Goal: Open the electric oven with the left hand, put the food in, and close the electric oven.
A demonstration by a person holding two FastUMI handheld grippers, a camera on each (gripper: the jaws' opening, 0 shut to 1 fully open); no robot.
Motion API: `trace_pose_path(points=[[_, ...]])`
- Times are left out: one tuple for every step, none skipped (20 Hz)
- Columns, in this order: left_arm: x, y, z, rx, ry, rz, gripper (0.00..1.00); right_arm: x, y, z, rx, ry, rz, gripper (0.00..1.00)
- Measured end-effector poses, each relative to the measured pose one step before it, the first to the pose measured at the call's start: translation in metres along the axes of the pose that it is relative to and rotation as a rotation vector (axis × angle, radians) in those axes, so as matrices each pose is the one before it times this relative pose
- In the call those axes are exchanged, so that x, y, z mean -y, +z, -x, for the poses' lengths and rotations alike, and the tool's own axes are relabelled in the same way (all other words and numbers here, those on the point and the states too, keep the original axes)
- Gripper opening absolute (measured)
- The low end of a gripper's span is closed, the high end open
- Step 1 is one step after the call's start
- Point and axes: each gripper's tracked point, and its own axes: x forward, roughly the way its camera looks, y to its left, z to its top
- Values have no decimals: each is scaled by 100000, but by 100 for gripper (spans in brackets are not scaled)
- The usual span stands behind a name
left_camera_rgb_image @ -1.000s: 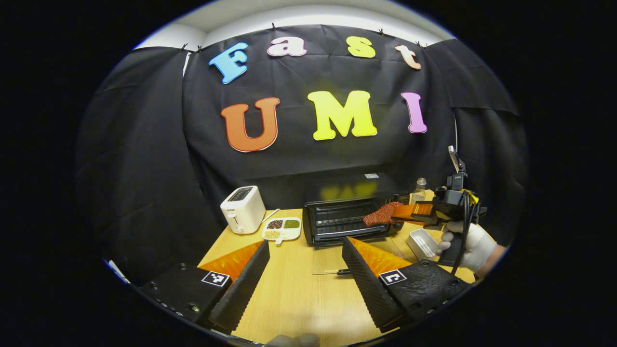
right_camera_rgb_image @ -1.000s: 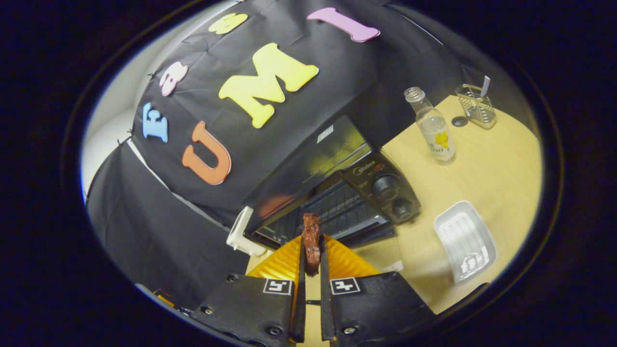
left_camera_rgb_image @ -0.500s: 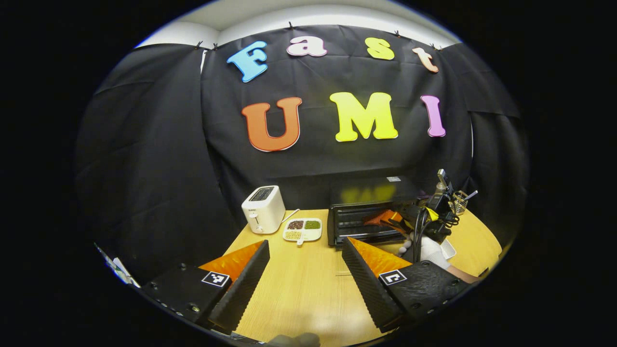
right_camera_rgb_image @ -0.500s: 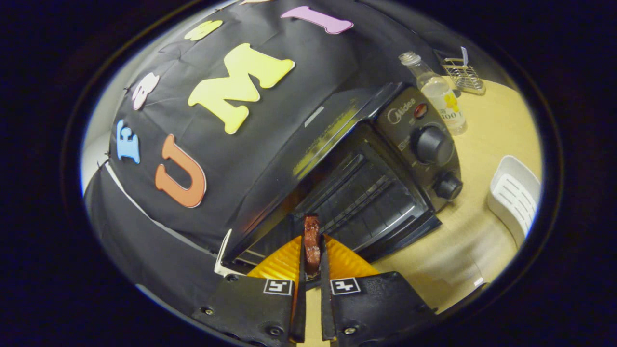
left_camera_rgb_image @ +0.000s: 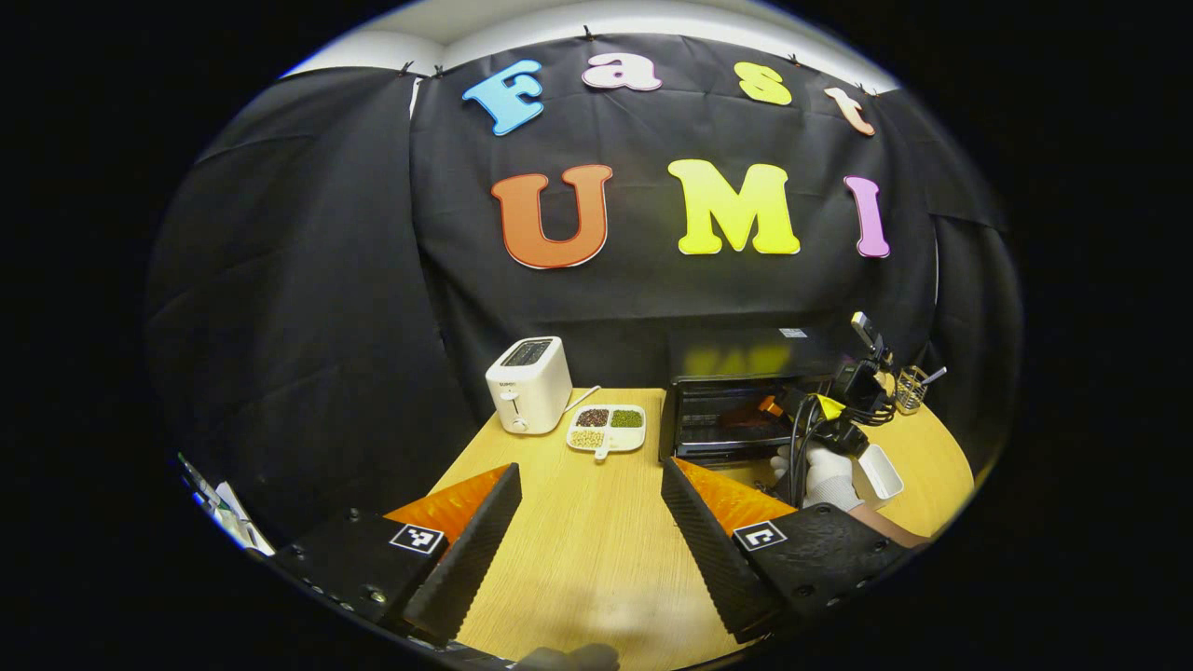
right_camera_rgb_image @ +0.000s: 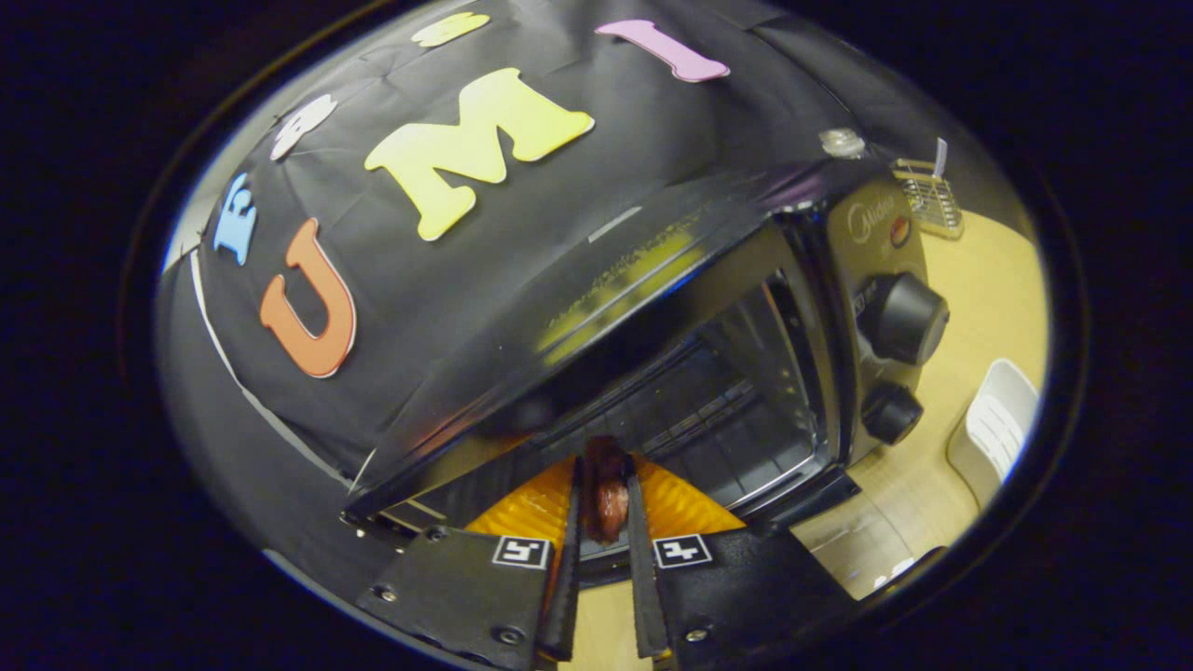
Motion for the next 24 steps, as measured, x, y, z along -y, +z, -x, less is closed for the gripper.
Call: trace_pose_path(points=[[-84,-265,80,65,-78,170,97,476,325,144,446,-2399,5070,31],[110,25,-137,-125,-384,305,97,510,157,320,597,-2155,5080,40],[164,149,-181,108,-209,340,97,320,323,165,576,-470,3900,42],[123,122,-120,226,-314,276,97,-15,114,-21,930,-198,3313,47],[114,15,-50,457,-216,458,97,144,169,153,258,-547,2313,48],[236,134,79,319,-584,507,97,212,161,309,-20,267,2062,51],[232,-266,-99,143,-447,290,97,18,105,695,-27,601,2262,55],[293,-37,-144,262,-537,142,97,155,187,605,-191,381,2197,61],[312,0,1,207,-656,90,97,-57,282,781,-126,1173,2045,63],[298,-68,147,342,-531,-190,97,-47,50,982,-189,1425,2461,67],[216,-39,-51,395,-241,-193,97,-154,135,1117,-1103,1498,2778,71],[359,-35,123,712,-847,-121,97,-248,364,1136,-92,2425,4456,77],[360,202,130,1085,-665,-529,97,-214,638,1425,517,1940,5619,78],[363,245,73,943,-511,-1201,97,182,712,1831,563,952,4732,79],[423,238,-121,1728,-571,-1129,97,141,1181,1894,1324,1342,3032,79],[569,-56,-26,490,-1167,78,97,-139,1192,2143,1517,2489,1427,79],[633,-113,-67,454,-1250,680,97,-673,1263,2226,1258,4650,984,80],[864,-148,63,447,-1718,1068,97,-533,1032,2161,472,4233,1295,92],[842,-136,-98,22,-1565,807,96,150,845,1995,189,1161,1531,100],[1047,-287,-301,-31,-1997,840,97,731,1269,2078,1512,-937,2224,100],[934,-184,-20,194,-1527,513,97,805,1218,1937,1884,-946,1757,100],[896,-301,-204,62,-1014,-53,97,810,1011,1931,1442,-647,736,100],[885,-461,-314,-664,-346,-371,97,1001,785,1780,927,-392,-45,100],[933,-488,-127,-609,-418,-186,96,1100,316,1786,126,241,-447,100]])
